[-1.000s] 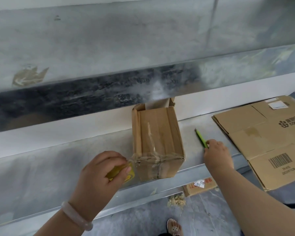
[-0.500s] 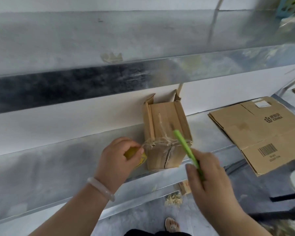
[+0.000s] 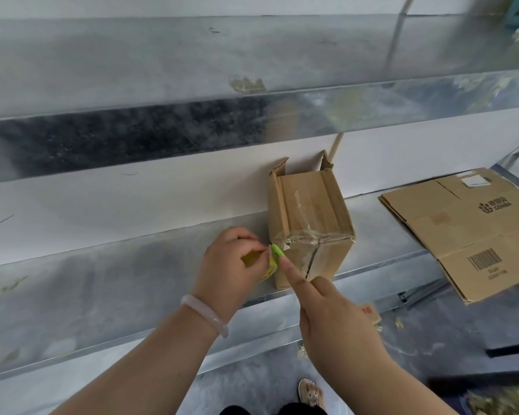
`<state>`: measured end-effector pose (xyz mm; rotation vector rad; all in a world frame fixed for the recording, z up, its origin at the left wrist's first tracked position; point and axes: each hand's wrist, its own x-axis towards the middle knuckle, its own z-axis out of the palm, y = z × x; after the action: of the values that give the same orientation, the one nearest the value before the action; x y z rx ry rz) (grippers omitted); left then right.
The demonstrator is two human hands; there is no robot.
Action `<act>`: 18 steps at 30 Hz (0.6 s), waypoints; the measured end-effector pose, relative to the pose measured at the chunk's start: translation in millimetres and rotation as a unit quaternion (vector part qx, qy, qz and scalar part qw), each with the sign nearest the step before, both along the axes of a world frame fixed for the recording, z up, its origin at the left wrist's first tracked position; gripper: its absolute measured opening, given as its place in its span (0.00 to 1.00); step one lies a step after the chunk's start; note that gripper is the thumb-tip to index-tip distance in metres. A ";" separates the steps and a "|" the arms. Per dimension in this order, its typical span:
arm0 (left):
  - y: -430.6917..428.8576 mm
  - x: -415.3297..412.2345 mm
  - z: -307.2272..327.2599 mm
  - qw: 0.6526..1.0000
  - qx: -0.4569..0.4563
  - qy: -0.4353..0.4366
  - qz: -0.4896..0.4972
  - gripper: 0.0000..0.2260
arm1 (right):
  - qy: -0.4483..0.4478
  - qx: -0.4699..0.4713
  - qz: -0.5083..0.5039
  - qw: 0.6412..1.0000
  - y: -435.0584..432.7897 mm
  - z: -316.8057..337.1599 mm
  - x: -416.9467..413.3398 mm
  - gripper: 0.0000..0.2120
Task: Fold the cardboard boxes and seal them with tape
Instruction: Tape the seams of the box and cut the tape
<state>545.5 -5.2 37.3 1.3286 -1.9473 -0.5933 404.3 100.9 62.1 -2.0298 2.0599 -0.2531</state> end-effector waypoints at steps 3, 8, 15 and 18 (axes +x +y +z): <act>0.5 -1.2 -0.2 1.000 0.008 0.014 0.020 0.03 | 0.019 0.054 -0.027 0.998 -3.5 7.2 2.3 0.42; 0.1 -3.8 3.7 0.999 0.014 0.006 0.032 0.03 | 0.058 0.076 -0.021 0.995 -7.7 7.9 4.2 0.45; -4.3 -1.1 6.7 0.997 0.046 0.004 0.066 0.03 | 0.026 0.066 -0.018 0.997 -12.5 6.7 1.4 0.45; -1.2 -3.3 6.4 0.998 0.046 0.003 0.053 0.02 | 0.014 0.059 -0.017 0.998 -15.2 4.3 1.5 0.45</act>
<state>542.2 -6.5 43.7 1.4760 -1.8512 -0.6410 405.7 85.7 66.3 -1.9412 2.0742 -0.1069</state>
